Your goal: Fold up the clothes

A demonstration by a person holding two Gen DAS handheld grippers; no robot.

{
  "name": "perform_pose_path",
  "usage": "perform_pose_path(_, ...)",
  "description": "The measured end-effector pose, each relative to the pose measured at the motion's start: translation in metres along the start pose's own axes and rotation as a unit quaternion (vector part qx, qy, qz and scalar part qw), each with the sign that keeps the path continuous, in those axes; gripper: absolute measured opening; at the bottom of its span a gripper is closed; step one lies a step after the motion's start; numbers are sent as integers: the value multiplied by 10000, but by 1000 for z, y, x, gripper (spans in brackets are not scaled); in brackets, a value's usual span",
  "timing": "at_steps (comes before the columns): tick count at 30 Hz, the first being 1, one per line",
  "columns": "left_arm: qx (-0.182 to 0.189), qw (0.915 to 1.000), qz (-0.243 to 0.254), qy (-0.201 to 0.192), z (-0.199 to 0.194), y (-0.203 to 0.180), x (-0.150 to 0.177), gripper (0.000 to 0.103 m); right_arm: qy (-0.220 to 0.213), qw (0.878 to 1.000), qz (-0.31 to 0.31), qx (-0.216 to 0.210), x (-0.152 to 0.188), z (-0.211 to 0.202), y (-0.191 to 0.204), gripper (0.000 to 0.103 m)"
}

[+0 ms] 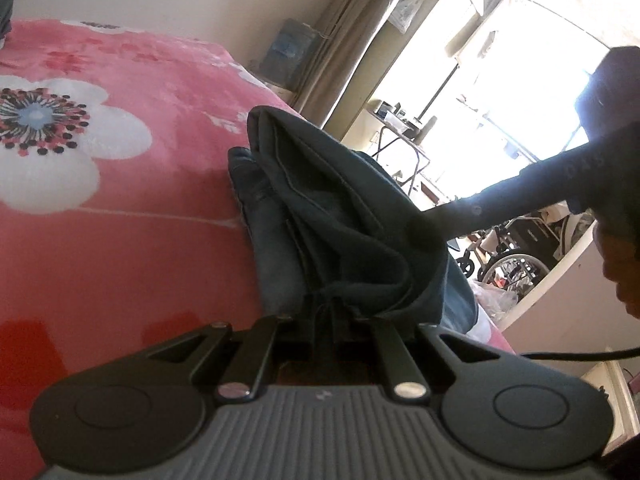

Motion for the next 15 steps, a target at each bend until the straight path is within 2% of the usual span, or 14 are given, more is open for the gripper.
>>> perform_pose_path(2, -10, 10000, -60, -15, 0, 0, 1, 6, 65, 9999, -64, 47, -2, 2, 3, 8)
perform_pose_path(4, -14, 10000, -49, -29, 0, 0, 2, 6, 131, 9998, -128, 94, -3, 4, 5, 26)
perform_pose_path(5, -15, 10000, -44, -36, 0, -1, 2, 6, 142, 9997, -177, 117, -4, 5, 7, 41)
perform_pose_path(6, -17, 10000, -39, -43, 0, -1, 3, 6, 152, 9995, -259, 131, -4, 7, 11, 47)
perform_pose_path(10, -23, 10000, -14, -77, -1, -2, 4, 6, 273, 9973, -658, 185, -4, 17, 27, 48)
perform_pose_path(13, -52, 9999, 68, -116, -3, -4, 6, 7, 307, 9929, -986, 591, -1, 32, 30, 47)
perform_pose_path(14, -66, 9998, 103, -126, -4, -4, 7, 7, 324, 9908, -1063, 775, 1, 38, 28, 36)
perform_pose_path(15, -79, 9998, 135, -137, -5, -5, 7, 8, 349, 9885, -1114, 966, 3, 42, 24, 15)
Point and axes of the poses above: each gripper's, at about its wrist camera, not at the fingertips, and z roughly the way its jaws point, y to its left, x to its underside, the point moved 4 cm from there along z, roughly the way its jaws point, and after that the axes turned 6 degrees about x, right-handed, at the moved point
